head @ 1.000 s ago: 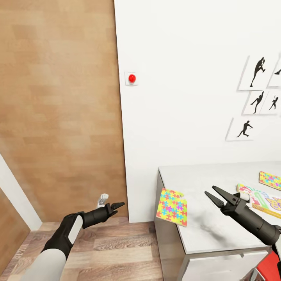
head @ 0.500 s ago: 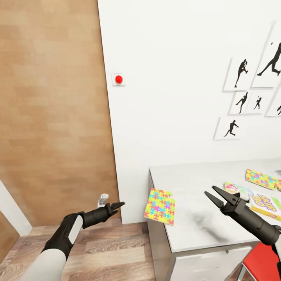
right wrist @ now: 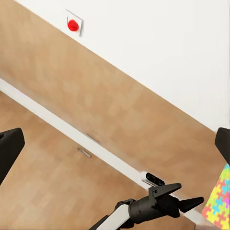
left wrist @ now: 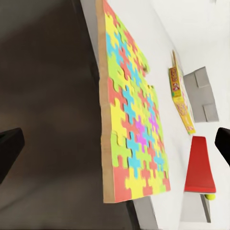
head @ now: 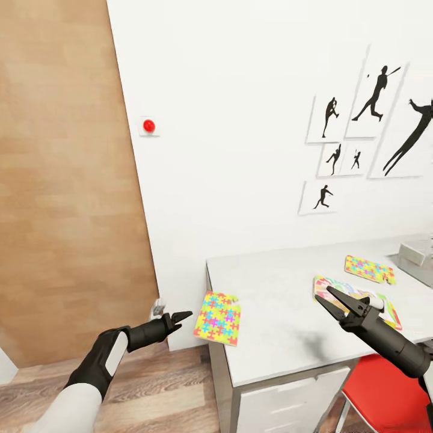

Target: Put all the toys in the child's room - the three board games (two on the bed and one on the table), the two jigsaw puzzles on the table, and the tennis ball on the table - inside the toy box on the table in the child's room.

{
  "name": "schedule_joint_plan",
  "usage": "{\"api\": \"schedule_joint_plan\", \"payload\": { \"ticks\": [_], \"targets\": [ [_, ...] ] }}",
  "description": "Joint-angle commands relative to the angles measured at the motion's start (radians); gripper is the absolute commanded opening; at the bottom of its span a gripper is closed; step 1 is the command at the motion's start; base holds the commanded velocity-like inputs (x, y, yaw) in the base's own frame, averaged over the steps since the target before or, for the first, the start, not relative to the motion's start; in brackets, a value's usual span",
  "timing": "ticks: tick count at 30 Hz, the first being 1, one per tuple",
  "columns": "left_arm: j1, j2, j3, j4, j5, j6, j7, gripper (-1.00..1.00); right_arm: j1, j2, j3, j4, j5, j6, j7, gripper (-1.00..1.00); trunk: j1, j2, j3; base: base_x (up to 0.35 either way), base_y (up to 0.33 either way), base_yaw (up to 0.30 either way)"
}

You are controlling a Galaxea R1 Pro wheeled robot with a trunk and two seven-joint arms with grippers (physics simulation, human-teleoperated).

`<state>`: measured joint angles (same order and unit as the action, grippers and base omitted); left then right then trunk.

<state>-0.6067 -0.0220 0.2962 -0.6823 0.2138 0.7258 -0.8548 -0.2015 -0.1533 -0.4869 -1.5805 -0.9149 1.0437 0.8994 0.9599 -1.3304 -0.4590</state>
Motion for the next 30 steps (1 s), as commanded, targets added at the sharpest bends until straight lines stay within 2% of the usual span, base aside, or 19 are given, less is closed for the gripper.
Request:
{"api": "schedule_joint_plan", "payload": {
  "ticks": [1, 30],
  "targets": [
    [-0.001, -0.001, 0.005, 0.0, -0.001, 0.006, -0.003, 1.0, -0.001, 0.0, -0.001, 0.001, 0.004, 0.004, 0.006, 1.0, 0.0, -0.001, -0.001, 0.0, -0.098, -0.051],
    [0.0, -0.003, 0.004, 0.0, -0.001, 0.006, -0.002, 1.0, -0.001, 0.0, -0.001, 0.001, 0.004, 0.004, 0.006, 1.0, 0.0, -0.001, 0.001, -0.017, -0.022, -0.008]
  ]
}}
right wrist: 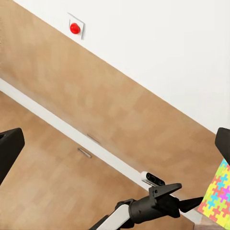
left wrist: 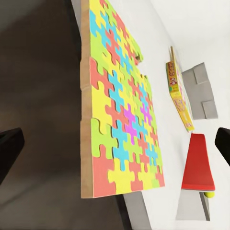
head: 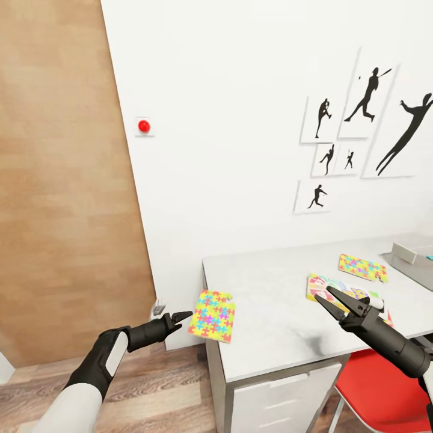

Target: Put all the toys in the child's room - the three board games (two on the bed and one on the table), the two jigsaw puzzles on the table, and the tennis ball on the table - inside the toy box on the table in the child's room.

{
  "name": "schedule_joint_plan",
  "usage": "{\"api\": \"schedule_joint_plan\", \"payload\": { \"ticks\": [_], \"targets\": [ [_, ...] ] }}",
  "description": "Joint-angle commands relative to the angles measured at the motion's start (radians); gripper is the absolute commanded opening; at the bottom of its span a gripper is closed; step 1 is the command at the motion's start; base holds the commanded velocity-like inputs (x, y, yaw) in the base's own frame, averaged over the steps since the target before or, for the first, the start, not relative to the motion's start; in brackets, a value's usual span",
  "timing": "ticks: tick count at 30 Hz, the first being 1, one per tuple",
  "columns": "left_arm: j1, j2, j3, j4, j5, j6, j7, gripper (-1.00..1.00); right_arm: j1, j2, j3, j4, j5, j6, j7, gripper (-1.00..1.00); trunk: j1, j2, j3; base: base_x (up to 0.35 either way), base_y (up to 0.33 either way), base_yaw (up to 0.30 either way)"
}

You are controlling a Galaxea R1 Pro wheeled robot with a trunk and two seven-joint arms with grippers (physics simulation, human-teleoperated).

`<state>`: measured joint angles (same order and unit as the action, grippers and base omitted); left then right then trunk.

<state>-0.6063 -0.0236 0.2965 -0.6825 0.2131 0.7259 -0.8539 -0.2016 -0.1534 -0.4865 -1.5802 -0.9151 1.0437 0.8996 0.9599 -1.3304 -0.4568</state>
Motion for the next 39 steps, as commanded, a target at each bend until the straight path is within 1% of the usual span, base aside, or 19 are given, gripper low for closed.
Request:
{"api": "schedule_joint_plan", "payload": {
  "ticks": [1, 35, 39],
  "targets": [
    [-0.001, -0.001, 0.004, 0.0, 0.0, 0.006, -0.003, 1.0, -0.001, 0.0, -0.001, 0.0, 0.004, 0.004, 0.005, 1.0, 0.0, -0.001, -0.001, -0.004, -0.003, -0.015],
    [-0.001, -0.004, 0.004, 0.0, 0.0, 0.007, -0.002, 1.0, -0.001, 0.0, 0.001, 0.0, 0.005, 0.003, 0.004, 1.0, 0.0, -0.001, 0.0, -0.005, -0.026, -0.001],
    [-0.001, -0.004, 0.004, 0.0, 0.0, 0.007, -0.002, 1.0, -0.001, 0.0, 0.002, 0.0, 0.005, 0.003, 0.003, 1.0, 0.015, -0.029, -0.013, 0.0, 0.0, 0.0]
  ]
}}
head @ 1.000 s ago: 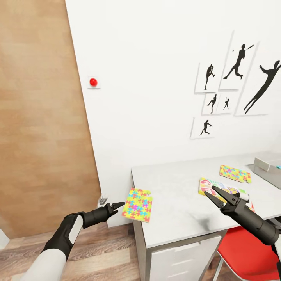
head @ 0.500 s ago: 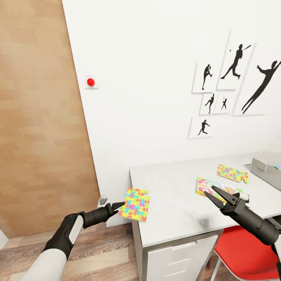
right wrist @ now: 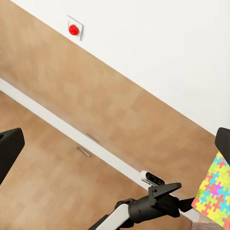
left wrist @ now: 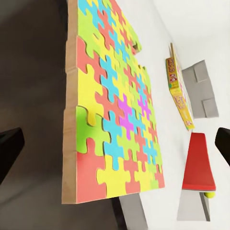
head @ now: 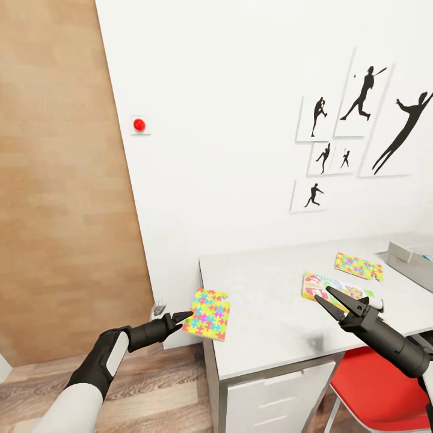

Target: Put all the toys in the child's room - the three board games (two on the bed and one on the table), the two jigsaw puzzles on the table, and the tennis ball on the table - inside the toy box on the table in the child's room.

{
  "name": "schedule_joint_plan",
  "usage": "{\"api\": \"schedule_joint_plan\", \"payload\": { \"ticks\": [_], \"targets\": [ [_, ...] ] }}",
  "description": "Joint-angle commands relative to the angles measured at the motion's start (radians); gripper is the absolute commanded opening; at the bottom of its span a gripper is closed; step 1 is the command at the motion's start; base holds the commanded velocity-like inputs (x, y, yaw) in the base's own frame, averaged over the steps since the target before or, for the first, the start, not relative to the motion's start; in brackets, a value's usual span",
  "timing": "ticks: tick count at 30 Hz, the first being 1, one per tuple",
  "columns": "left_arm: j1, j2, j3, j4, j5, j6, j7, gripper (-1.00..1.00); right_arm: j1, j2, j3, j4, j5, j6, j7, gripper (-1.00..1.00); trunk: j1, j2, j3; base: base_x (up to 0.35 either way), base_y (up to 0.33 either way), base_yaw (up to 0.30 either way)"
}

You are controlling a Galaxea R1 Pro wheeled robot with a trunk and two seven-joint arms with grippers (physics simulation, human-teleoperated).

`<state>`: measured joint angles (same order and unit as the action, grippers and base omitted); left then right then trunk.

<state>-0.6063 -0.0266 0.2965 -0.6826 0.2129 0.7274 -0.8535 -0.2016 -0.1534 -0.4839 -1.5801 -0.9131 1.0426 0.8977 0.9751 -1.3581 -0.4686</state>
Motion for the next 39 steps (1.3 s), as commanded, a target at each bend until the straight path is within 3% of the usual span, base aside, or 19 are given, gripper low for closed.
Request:
{"api": "schedule_joint_plan", "payload": {
  "ticks": [1, 9, 14, 39],
  "targets": [
    [-0.001, -0.001, 0.004, 0.0, 0.0, 0.006, -0.002, 1.0, -0.001, 0.0, -0.001, 0.0, 0.003, 0.004, 0.006, 1.0, 0.0, -0.001, -0.001, 0.0, 0.0, 0.0],
    [-0.001, -0.001, 0.004, 0.0, 0.0, 0.007, -0.002, 1.0, -0.001, 0.0, -0.001, 0.001, 0.003, 0.004, 0.005, 1.0, 0.0, -0.001, -0.001, 0.0, 0.0, 0.0],
    [-0.001, -0.001, 0.004, 0.0, 0.0, 0.007, -0.002, 1.0, -0.001, 0.0, -0.001, 0.0, 0.005, 0.004, 0.005, 1.0, 0.019, -0.036, -0.017, 0.0, 0.0, 0.0],
    [-0.001, -0.004, 0.004, 0.0, 0.0, 0.006, -0.003, 1.0, -0.001, 0.0, -0.001, 0.0, 0.005, 0.004, 0.006, 1.0, 0.019, -0.036, -0.017, 0.0, -0.043, 0.0]
  ]
}}
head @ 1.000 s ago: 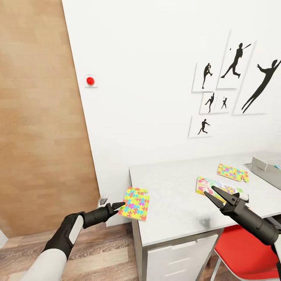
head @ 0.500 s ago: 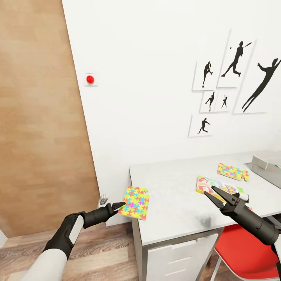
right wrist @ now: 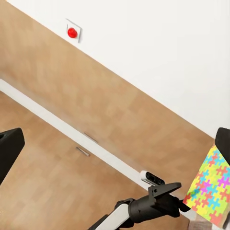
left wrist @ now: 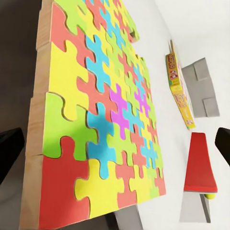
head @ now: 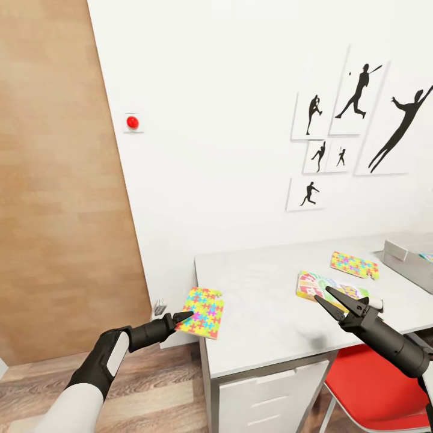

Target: Put all the toys in the child's room - the three board games (two on the bed and one on the table), the two jigsaw puzzles on the table, and the tennis ball on the table - inside the toy box on the table in the child's room.

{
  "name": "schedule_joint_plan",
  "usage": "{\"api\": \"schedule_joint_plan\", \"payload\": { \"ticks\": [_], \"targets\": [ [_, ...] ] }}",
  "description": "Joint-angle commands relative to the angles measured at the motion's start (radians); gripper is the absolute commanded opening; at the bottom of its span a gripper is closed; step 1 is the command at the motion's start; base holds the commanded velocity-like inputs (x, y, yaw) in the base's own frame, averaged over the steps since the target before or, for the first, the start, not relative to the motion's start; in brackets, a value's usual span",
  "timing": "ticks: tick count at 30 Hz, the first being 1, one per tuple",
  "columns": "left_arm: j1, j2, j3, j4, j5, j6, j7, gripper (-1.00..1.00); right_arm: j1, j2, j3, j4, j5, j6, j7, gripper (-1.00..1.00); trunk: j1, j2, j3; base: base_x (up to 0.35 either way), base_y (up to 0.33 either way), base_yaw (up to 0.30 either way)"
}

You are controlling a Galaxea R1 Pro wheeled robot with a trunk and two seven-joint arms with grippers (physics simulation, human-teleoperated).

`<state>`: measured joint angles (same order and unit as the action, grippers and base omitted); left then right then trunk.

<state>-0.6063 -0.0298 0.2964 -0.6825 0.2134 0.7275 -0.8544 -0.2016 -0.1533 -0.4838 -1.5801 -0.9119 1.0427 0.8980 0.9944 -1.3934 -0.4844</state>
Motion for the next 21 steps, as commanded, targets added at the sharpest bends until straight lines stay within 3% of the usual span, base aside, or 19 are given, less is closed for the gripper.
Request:
{"api": "schedule_joint_plan", "payload": {
  "ticks": [1, 21],
  "targets": [
    [-0.001, -0.001, 0.004, 0.0, 0.0, 0.006, -0.003, 1.0, -0.001, 0.0, -0.001, 0.0, 0.004, 0.003, 0.005, 1.0, 0.0, -0.001, -0.001, 0.0, -0.027, 0.0],
    [-0.001, -0.001, 0.008, 0.0, 0.002, -0.002, -0.006, 1.0, -0.001, 0.001, 0.0, 0.0, 0.008, 0.002, 0.004, 1.0, 0.0, -0.001, -0.001, 0.0, -0.003, 0.0]
  ]
}}
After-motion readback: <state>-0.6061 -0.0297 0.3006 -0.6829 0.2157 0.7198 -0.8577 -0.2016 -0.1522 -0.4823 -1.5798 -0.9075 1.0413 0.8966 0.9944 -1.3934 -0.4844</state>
